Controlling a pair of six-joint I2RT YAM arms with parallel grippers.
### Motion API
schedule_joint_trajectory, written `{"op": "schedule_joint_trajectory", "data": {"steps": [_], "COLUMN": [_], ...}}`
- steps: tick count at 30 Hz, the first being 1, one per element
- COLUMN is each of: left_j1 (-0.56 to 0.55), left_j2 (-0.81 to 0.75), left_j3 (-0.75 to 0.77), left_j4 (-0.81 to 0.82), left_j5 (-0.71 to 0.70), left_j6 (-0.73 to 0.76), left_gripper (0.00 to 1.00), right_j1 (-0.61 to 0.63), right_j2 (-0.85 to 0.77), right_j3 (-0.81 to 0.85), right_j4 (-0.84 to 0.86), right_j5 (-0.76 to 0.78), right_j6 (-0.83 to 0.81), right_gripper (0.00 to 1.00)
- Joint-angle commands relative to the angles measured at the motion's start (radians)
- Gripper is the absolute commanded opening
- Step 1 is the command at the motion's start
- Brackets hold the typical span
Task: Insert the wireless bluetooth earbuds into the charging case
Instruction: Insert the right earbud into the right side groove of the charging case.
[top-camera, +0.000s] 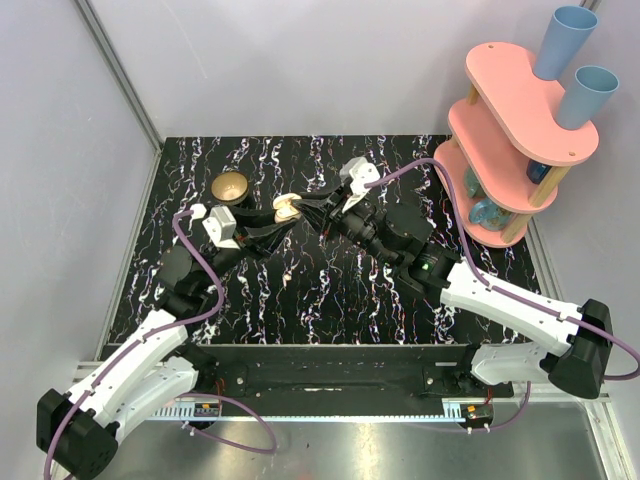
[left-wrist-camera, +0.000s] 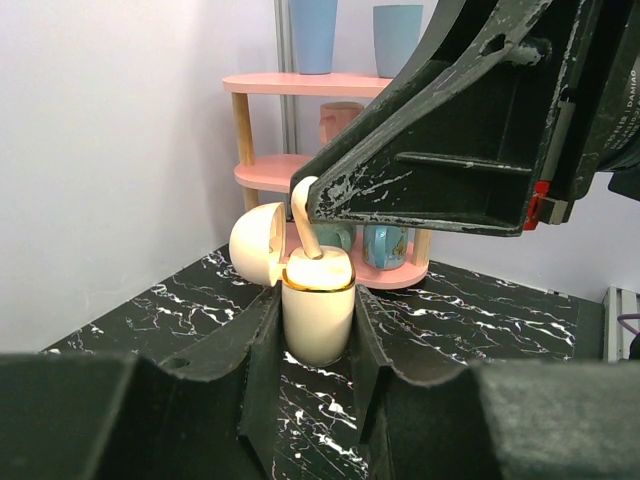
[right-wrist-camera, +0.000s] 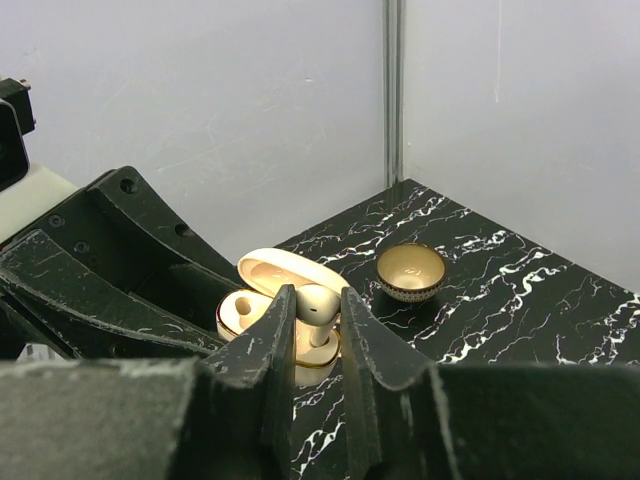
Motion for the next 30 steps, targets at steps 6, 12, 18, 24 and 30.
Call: {"op": "schedule_joint_trajectory", "data": {"steps": [6,12,18,24,30], "left_j1": [-0.002,-0.004,-0.004,-0.004,-0.004], "left_j2": [-0.016,-0.021,-0.021,-0.021,-0.021], "left_j3": [0.004,0.001,0.003,0.004,0.003], "left_j4": [0.075,0.074,0.072,0.069,0.066], "left_j5": [-0.023,-0.036,-0.044,-0.058,-0.081], "left_j6": [0.01,0.01,0.01,0.008,0.004], "left_gripper": [0.0,0.0,0.0,0.0,0.0], "right_j1": [0.033,0.052,0.061,0.069,0.073], "right_j2": [0.02,0.02,0.019,0.019,0.019], "right_j3": [0.013,0.013,0.011,0.004,-0.002], "right_j4": [-0.039,-0.048,-0.057,-0.062,-0.068], "right_j5": [0.022,0.061,0.041,0.033,0.042], "right_j6": [-0.069,-0.114,-0.126,-0.133,-0.146], "right_gripper": [0.06,0.06,0.07,0.08,0.08]}}
